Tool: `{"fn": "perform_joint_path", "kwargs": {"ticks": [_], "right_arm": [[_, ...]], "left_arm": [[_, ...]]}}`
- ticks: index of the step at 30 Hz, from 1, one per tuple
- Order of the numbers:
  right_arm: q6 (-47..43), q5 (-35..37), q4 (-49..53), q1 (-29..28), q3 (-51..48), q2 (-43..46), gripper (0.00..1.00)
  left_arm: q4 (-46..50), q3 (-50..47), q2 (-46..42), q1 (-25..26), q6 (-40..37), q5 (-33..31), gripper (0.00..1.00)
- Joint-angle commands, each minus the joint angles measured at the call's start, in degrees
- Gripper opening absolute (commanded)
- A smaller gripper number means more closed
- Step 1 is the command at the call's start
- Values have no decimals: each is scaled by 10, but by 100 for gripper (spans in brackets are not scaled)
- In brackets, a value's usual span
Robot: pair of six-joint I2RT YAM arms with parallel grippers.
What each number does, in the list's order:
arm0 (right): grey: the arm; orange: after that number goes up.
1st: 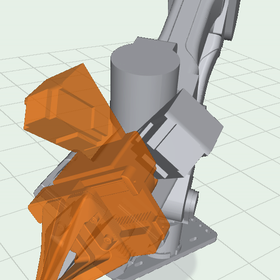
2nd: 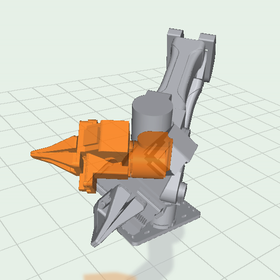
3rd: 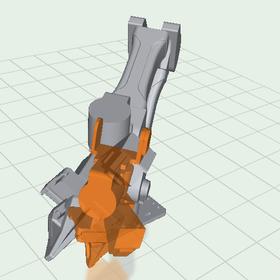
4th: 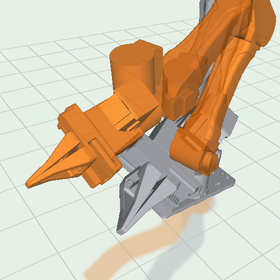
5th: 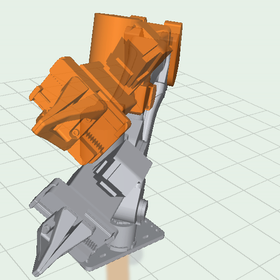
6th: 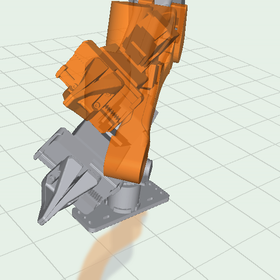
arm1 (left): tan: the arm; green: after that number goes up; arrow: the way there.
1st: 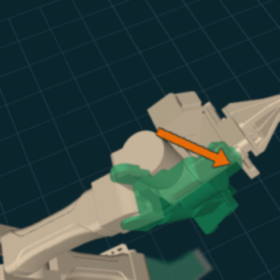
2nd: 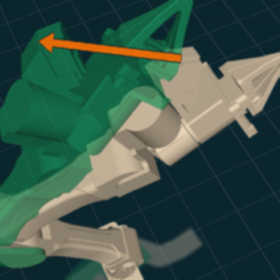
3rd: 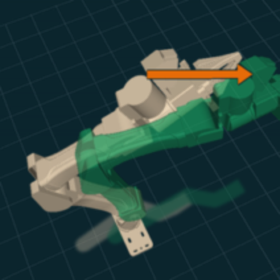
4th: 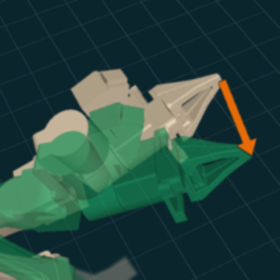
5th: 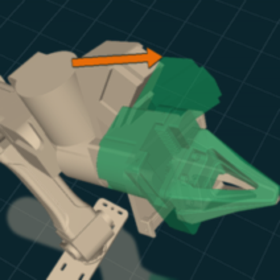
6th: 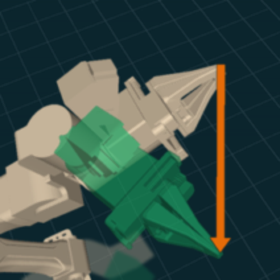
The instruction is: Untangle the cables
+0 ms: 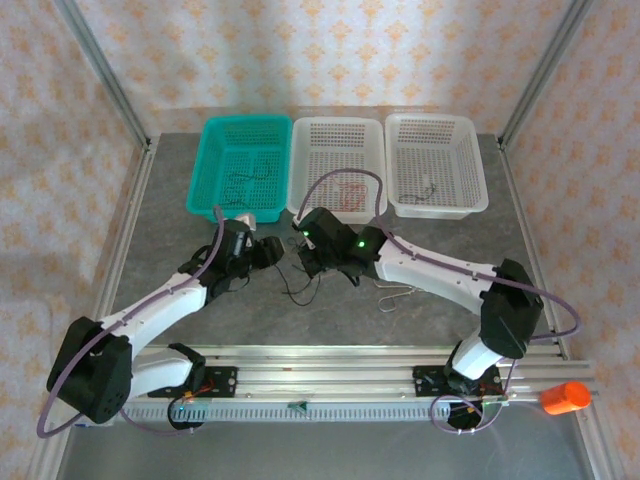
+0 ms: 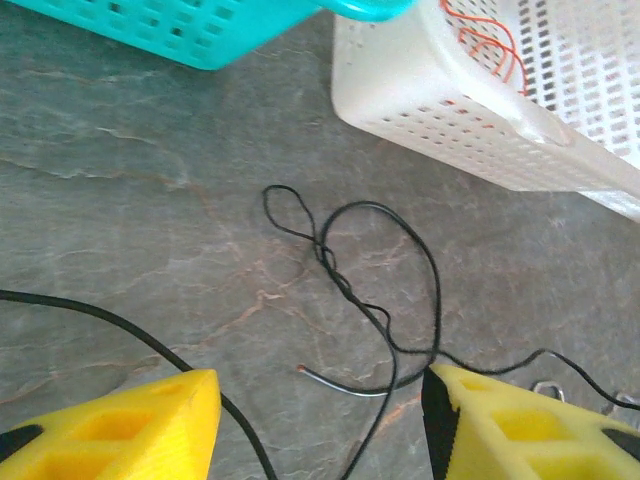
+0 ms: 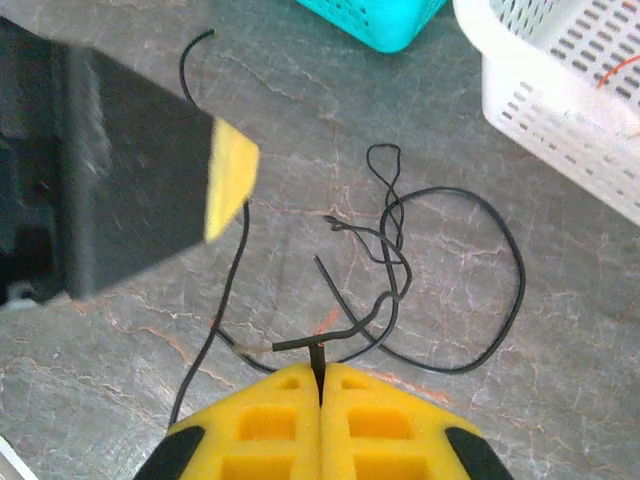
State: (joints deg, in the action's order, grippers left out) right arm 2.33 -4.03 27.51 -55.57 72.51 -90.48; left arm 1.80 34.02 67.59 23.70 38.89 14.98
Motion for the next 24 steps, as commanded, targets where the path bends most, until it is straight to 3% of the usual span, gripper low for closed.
{"fn": "perform_joint_path", "kwargs": {"ticks": [1, 14, 24], "right_arm": [[-18, 10, 7, -2, 28, 27, 0], [-19, 12, -5, -2, 49, 83, 0], [-33, 89, -13, 0, 52, 130, 0]], "left_arm": [[-30, 20, 25, 15, -21, 10, 58], [-58, 26, 114, 77, -19, -20, 58], [-58, 13, 123, 93, -20, -42, 58]]}}
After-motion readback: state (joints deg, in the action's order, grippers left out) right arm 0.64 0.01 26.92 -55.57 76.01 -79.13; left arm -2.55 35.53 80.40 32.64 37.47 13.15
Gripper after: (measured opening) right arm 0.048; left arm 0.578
